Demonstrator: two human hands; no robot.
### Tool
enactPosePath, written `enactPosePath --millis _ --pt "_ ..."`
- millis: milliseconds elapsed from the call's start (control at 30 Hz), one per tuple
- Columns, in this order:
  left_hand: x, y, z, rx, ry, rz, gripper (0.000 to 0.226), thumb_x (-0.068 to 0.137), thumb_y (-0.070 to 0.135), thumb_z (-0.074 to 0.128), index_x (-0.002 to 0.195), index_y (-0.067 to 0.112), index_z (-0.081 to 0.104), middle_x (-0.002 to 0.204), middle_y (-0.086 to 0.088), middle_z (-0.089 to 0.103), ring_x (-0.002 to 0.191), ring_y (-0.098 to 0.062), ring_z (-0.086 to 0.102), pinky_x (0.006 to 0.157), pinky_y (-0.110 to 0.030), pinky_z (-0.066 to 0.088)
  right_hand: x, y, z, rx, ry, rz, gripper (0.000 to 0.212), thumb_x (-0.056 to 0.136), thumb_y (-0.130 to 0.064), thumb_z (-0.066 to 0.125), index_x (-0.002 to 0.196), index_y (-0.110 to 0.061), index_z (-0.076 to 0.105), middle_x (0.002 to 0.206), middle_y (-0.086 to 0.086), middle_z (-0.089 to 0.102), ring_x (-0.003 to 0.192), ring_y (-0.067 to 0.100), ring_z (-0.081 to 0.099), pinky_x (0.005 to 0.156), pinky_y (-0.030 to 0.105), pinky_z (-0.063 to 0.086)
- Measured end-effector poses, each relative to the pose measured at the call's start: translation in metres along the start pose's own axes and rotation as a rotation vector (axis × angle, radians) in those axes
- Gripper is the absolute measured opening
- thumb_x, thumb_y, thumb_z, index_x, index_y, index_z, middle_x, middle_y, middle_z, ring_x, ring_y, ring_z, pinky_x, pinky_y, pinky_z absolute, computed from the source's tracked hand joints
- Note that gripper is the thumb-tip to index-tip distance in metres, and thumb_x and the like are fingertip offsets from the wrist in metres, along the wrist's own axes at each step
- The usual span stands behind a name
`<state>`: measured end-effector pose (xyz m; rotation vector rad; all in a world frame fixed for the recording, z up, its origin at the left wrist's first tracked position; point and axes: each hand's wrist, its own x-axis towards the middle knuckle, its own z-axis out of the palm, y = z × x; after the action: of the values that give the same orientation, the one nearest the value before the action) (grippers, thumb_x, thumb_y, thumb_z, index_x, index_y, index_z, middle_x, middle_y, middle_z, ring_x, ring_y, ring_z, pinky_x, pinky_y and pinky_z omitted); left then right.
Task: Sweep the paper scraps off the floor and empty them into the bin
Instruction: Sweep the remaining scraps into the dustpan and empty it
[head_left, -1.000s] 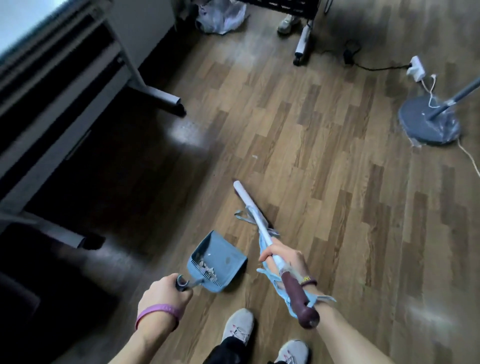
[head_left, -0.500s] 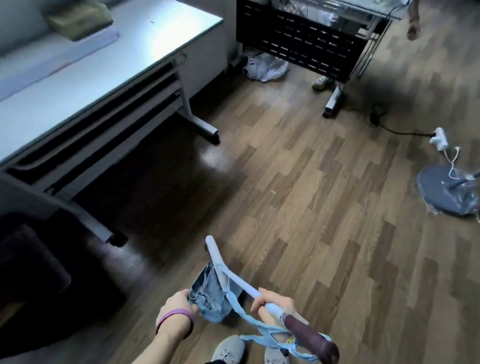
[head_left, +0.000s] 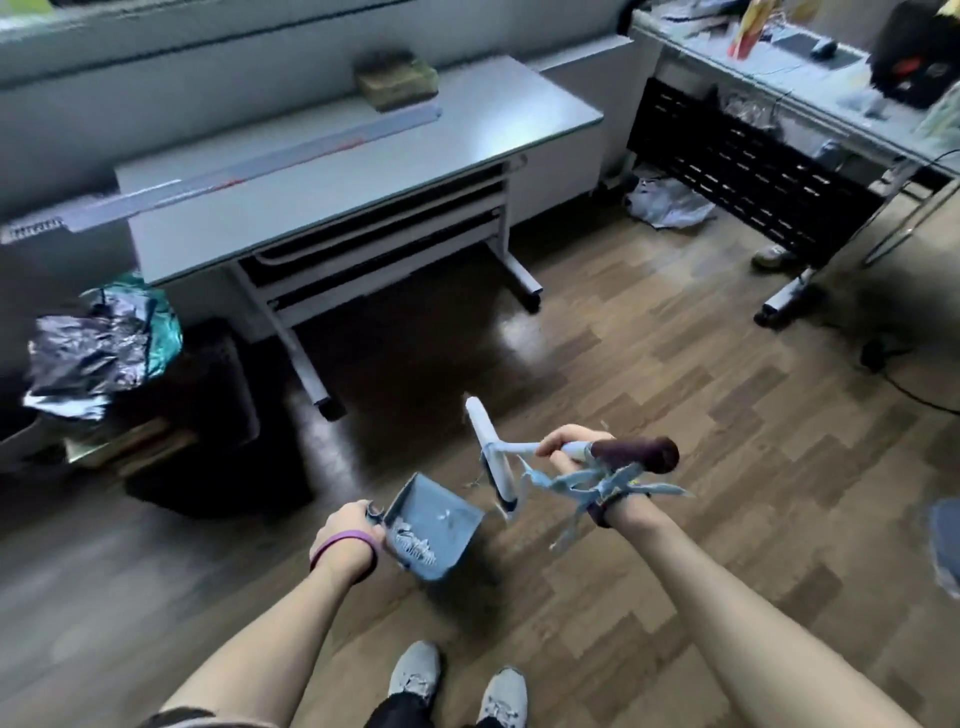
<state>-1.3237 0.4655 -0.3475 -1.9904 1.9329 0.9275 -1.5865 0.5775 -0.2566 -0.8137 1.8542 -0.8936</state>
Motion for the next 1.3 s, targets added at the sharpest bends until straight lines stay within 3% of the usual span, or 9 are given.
enactPosePath --millis 100,233,333,500,600,767,933,1167,1300 --pt "-0.018 -0.007 -0.022 -0.029 0.061 -0.022 0.026 0.082 0.031 0.055 0.105 0.025 0.066 0.116 -0.009 0.068 0.107 -0.032 0.063 0.085 -0.031 0.048 0.010 -0.045 0.013 -0.150 -0.036 -0.018 0.038 0.091 0.011 0.037 0.070 -0.015 0.057 0.034 -0.012 0.055 0.047 0.007 0.056 0.040 0.008 0.040" --pt "-0.036 -0.029 -0.052 -0.081 0.114 -0.048 0.027 0.080 0.031 0.053 0.101 0.024 0.067 0.112 -0.010 0.069 0.103 -0.033 0.064 0.083 -0.031 0.049 0.006 -0.096 0.048 -0.319 0.046 -0.164 0.031 0.076 -0.004 0.054 0.059 -0.029 0.062 0.071 -0.003 0.063 0.077 0.021 0.062 0.075 0.032 0.052" --pt "-0.047 -0.053 -0.073 -0.108 0.160 -0.060 0.026 0.078 0.032 0.051 0.097 0.023 0.067 0.109 -0.008 0.070 0.102 -0.033 0.065 0.082 -0.031 0.050 0.000 -0.142 0.078 -0.470 -0.070 -0.235 0.020 0.081 -0.007 0.054 0.075 -0.020 0.068 0.081 -0.001 0.061 0.082 0.017 0.058 0.077 0.028 0.047" --pt "-0.061 -0.104 -0.113 -0.162 0.240 -0.110 0.022 0.081 0.030 0.051 0.093 0.020 0.067 0.107 -0.009 0.070 0.102 -0.033 0.064 0.080 -0.031 0.048 -0.017 -0.191 0.153 -0.571 -0.182 -0.321 0.031 0.083 -0.008 0.053 0.059 -0.027 0.055 0.071 -0.007 0.055 0.078 0.020 0.059 0.070 0.029 0.048" --pt "-0.067 -0.148 -0.136 -0.199 0.271 -0.158 0.022 0.081 0.029 0.051 0.093 0.021 0.067 0.108 -0.009 0.070 0.103 -0.033 0.064 0.083 -0.032 0.049 -0.030 -0.212 0.207 -0.656 -0.244 -0.384 0.020 0.083 -0.010 0.055 0.066 -0.017 0.063 0.081 0.002 0.063 0.084 0.025 0.064 0.082 0.038 0.056" --pt "-0.076 -0.235 -0.175 -0.236 0.315 -0.225 0.023 0.081 0.030 0.053 0.095 0.020 0.069 0.109 -0.010 0.070 0.104 -0.032 0.064 0.084 -0.032 0.049 -0.035 -0.234 0.304 -0.518 -0.243 -0.367 0.016 0.082 -0.025 0.053 0.067 -0.030 0.054 0.081 -0.003 0.058 0.096 0.028 0.062 0.092 0.038 0.051" --pt "-0.079 -0.334 -0.218 -0.264 0.332 -0.267 0.014 0.076 0.029 0.053 0.079 0.021 0.065 0.103 -0.009 0.072 0.100 -0.032 0.066 0.079 -0.031 0.049 -0.057 -0.279 0.414 -0.577 -0.315 -0.467 0.010 0.080 -0.022 0.059 0.082 -0.016 0.067 0.092 0.006 0.067 0.087 0.020 0.061 0.087 0.034 0.053" --pt "-0.085 -0.451 -0.272 -0.275 0.398 -0.383 0.014 0.081 0.021 0.053 0.083 0.018 0.066 0.107 -0.011 0.071 0.104 -0.032 0.064 0.080 -0.027 0.048 -0.079 -0.331 0.547 -0.679 -0.382 -0.565 0.054 0.056 -0.051 0.045 0.094 -0.021 0.069 0.104 0.008 0.071 0.099 0.027 0.064 0.091 0.038 0.052" --pt "-0.077 -0.500 -0.297 -0.278 0.433 -0.466 0.019 0.080 0.023 0.054 0.091 0.016 0.069 0.109 -0.010 0.071 0.105 -0.031 0.064 0.083 -0.028 0.049 -0.085 -0.359 0.605 -0.693 -0.440 -0.628 0.049 0.060 -0.049 0.045 0.092 -0.020 0.069 0.102 0.007 0.071 0.098 0.027 0.065 0.090 0.038 0.053"
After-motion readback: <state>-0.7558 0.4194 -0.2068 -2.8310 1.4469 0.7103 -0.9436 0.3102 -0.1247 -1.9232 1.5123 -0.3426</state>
